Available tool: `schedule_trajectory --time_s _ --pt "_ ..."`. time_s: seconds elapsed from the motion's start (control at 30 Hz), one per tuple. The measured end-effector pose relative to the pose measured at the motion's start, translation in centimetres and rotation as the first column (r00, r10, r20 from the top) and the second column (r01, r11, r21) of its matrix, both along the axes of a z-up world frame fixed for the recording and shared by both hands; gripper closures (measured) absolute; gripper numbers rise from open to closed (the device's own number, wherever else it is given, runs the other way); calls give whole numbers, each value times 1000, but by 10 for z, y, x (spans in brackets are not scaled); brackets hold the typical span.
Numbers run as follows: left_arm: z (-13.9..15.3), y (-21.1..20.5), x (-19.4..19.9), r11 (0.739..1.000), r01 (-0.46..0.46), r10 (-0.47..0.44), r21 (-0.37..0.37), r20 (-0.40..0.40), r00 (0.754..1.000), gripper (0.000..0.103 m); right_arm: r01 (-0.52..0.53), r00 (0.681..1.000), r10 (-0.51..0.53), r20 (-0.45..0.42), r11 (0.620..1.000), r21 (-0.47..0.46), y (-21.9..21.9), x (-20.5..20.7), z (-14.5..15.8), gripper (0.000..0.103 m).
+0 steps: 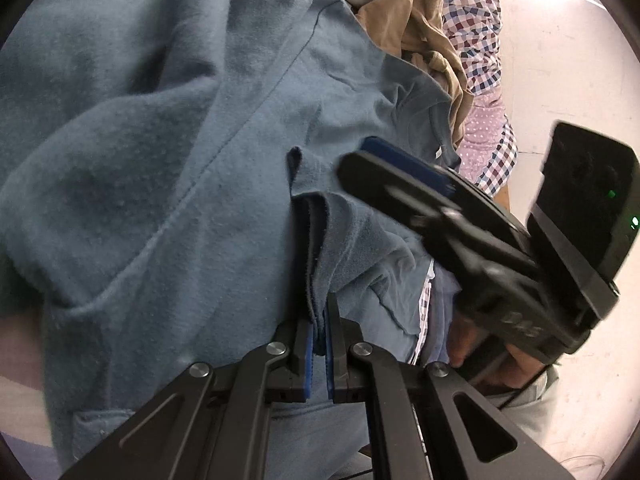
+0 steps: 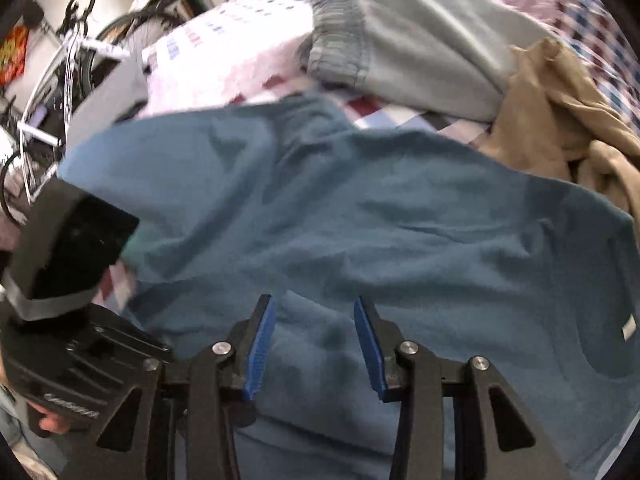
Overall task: Fold clothes
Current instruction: 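Regrasp the sweatshirt edge with the left gripper as the right gripper approaches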
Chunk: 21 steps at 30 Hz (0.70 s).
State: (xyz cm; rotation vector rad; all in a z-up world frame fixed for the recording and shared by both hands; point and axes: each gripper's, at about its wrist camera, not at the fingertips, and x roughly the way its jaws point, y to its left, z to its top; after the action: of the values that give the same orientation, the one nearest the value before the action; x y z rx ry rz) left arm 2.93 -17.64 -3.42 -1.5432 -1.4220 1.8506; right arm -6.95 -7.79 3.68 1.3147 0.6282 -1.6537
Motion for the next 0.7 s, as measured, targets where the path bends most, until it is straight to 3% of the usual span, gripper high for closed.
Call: schedule_trajectory --time_s 0.23,0.3,0.33,0.37,0.7 --pt "0 1 0 1000 7 -7 -11 -1 1000 99 -101 995 101 9 994 39 -6 10 -14 72" --pt "1 1 0 1000 12 -12 -20 -4 1000 99 -103 995 103 -3 994 39 -5 11 -16 82" --pt "0 1 1 1000 12 -12 -19 -4 1000 99 -102 994 103 -23 994 43 -4 12 -16 94" --pt "0 1 1 1000 12 -12 -19 -4 1000 99 -100 994 103 -44 994 47 -3 14 -15 99" --pt "9 -3 -3 998 2 -3 -59 -27 1000 99 18 988 -26 -150 998 -56 15 -4 16 100"
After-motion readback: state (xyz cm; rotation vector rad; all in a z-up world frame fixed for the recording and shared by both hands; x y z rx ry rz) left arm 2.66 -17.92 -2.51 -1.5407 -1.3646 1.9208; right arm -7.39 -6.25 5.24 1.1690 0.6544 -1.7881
